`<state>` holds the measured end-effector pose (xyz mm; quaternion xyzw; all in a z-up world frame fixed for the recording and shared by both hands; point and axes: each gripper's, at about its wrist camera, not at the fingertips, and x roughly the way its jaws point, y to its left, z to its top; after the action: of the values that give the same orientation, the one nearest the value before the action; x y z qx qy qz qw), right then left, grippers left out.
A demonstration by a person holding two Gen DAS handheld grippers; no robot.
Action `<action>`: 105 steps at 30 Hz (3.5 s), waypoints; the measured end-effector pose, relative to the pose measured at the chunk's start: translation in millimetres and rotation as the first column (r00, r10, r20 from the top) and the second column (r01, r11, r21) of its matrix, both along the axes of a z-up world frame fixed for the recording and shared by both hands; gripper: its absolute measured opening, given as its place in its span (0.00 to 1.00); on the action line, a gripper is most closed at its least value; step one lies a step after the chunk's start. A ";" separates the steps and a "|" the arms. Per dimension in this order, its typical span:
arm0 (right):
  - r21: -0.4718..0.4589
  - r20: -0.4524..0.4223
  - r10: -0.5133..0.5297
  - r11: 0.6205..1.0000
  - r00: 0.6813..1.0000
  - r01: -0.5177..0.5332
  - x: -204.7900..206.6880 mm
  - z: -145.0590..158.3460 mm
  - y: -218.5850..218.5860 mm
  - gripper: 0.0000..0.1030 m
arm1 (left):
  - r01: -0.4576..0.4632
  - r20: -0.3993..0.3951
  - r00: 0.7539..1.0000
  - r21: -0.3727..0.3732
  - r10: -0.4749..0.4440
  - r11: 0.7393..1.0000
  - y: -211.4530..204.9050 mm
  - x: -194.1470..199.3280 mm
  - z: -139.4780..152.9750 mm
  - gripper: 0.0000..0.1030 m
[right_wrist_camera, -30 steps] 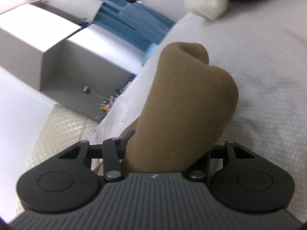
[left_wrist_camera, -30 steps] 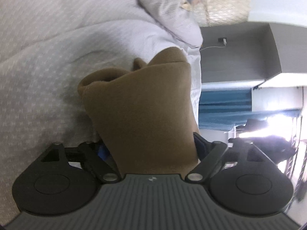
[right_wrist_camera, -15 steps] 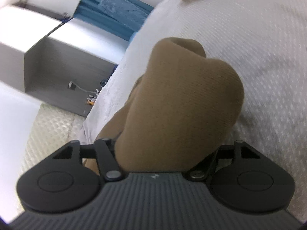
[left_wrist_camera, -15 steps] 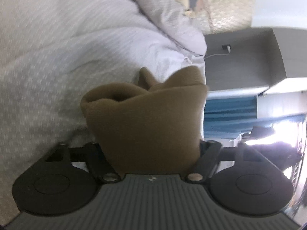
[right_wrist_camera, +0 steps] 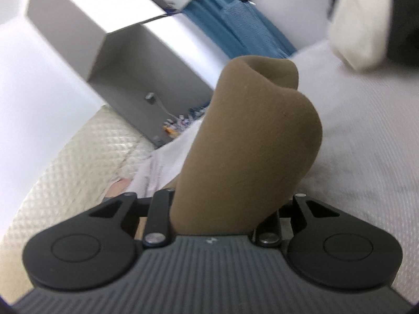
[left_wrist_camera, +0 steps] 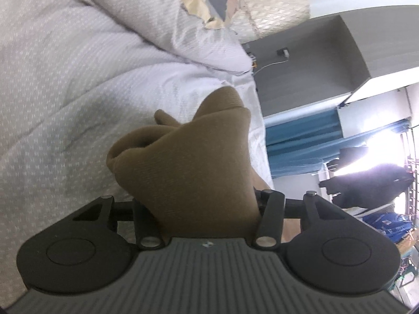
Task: Fold large clothes
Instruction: 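Lift the hoodie bundle with both grippers and carry it toward the clothes pile, then lower the hoodie beside the clothes pile and open both grippers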
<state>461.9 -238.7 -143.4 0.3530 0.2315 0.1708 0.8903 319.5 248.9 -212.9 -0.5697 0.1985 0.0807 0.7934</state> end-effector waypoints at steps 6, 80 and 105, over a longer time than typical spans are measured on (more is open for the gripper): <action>0.014 0.064 0.032 0.999 0.997 -0.033 -28.8 35.3 -12.6 0.33 | 0.068 0.051 0.996 0.056 -0.071 0.996 -12.2 -24.5 41.1 0.54; 0.189 -0.240 -0.482 0.828 0.843 0.527 -243.7 -100.0 -351.6 0.55 | 0.800 -0.089 0.568 0.292 -0.818 0.524 -384.0 108.1 -26.5 0.70; -0.353 0.152 -0.498 0.779 0.854 0.517 -366.8 140.3 -242.6 0.54 | 0.559 -0.084 0.540 0.779 -0.837 0.283 -412.7 -94.3 240.4 0.70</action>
<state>95.1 -481.4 -3.0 0.2176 0.1341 -0.1147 0.9600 225.2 -163.8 27.5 -0.0544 0.2392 -0.3114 0.9181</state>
